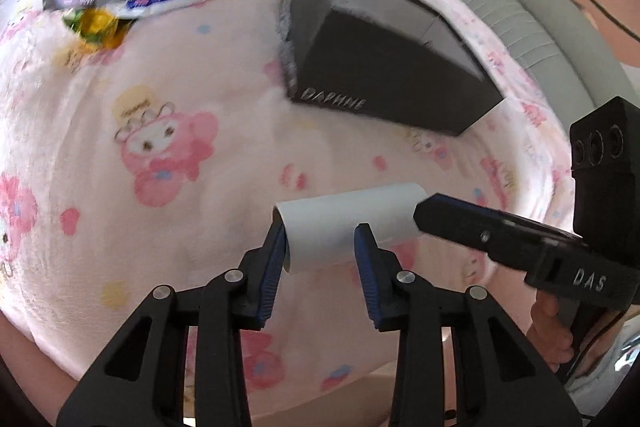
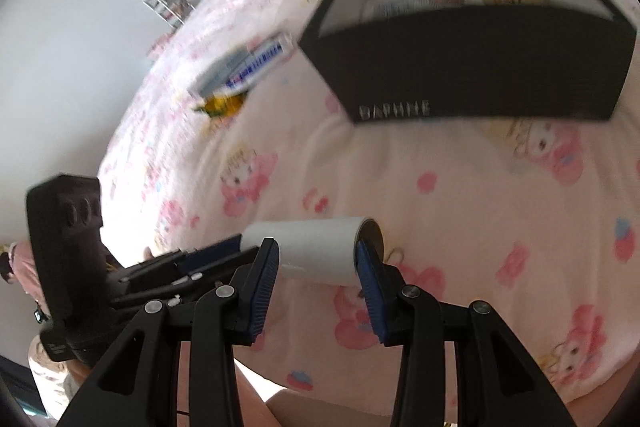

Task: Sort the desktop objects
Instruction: 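Lift and carry the white paper roll with the left tool to the shoebox, then lower the paper roll into the shoebox beside the puzzle pack and release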

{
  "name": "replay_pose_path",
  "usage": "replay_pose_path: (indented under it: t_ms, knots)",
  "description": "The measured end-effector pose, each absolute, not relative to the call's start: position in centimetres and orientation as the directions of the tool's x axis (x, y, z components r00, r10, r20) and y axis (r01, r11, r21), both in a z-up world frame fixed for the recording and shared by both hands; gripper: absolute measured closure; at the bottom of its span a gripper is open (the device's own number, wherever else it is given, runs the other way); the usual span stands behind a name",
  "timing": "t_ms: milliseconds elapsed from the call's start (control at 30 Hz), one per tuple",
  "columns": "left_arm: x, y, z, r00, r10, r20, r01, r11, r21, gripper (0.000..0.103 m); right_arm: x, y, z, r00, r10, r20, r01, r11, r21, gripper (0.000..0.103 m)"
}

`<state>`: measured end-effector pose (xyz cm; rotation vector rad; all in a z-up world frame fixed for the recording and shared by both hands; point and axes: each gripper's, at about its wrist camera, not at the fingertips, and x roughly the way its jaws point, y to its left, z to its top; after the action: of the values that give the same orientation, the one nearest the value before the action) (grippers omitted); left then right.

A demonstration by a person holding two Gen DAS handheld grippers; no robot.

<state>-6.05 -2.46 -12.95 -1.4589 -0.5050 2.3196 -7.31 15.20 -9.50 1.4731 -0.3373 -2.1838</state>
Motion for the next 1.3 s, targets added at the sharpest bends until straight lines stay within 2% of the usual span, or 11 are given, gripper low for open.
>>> replay_pose_path:
  t_ms: [200,500,667,933,1300]
  knots:
    - [-8.4,-0.3,-8.5,-0.475,0.474,-0.741,-0.187,-0.878,-0.441,0.068,-8.9,17.1,-5.0,-0.405,-0.500,-0.766,0.275,-0.865,0.419,0.066]
    - [-18.3,3.1,-3.6,-0.515,0.494,-0.701,-0.283,-0.870,-0.405,0.068,-17.4,19.3,0.7,-0.534,-0.429,-0.729,0.274,-0.903,0.331,0.066]
    - [-24.9,4.0,-4.5,-0.506,0.476,-0.719,-0.264,-0.879,-0.396,0.068,-24.2,19.8,-0.2,-0.529,-0.410,-0.743,0.265,-0.912,0.314,0.066]
    - [-33.1,4.9,-7.3,-0.470,0.450,-0.760,-0.225,-0.893,-0.390,0.068,-32.7,19.8,-5.4,-0.444,-0.366,-0.818,0.234,-0.928,0.288,0.066]
    - [-38.1,4.5,-11.9,-0.393,0.440,-0.808,-0.112,-0.894,-0.433,0.068,-38.1,19.6,-10.4,-0.326,-0.372,-0.869,0.178,-0.927,0.330,0.067]
